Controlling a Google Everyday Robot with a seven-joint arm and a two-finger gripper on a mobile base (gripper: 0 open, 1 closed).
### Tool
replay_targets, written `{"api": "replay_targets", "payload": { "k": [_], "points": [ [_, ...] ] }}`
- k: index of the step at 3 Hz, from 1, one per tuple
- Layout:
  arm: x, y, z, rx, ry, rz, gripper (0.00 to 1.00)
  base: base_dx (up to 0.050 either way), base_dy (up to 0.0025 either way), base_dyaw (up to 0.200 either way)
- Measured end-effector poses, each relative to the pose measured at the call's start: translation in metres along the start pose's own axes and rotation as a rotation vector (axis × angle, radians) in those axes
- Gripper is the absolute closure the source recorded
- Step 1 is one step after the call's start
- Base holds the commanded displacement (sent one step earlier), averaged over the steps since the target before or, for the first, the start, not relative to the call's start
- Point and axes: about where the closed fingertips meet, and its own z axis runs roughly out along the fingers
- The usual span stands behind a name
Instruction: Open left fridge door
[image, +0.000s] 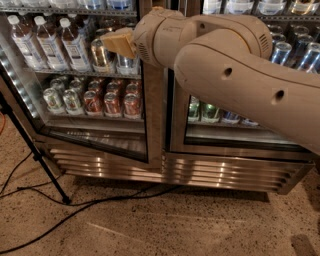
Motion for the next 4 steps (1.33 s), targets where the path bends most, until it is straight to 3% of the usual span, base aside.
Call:
{"api": "replay_targets", "payload": {
  "k": [2,3,4],
  "points": [
    [-0.007,0.019,-0.008,-0.019,-0.031,0.071,0.26,0.0,0.0,0.0],
    [0.001,0.006,-0.019,0.011,-0.033,0.122,0.22,0.0,0.0,0.0],
    [0.032,-0.021,-0.029,0.06,-0.01,0.196,0.24,0.0,0.0,0.0]
  ]
}}
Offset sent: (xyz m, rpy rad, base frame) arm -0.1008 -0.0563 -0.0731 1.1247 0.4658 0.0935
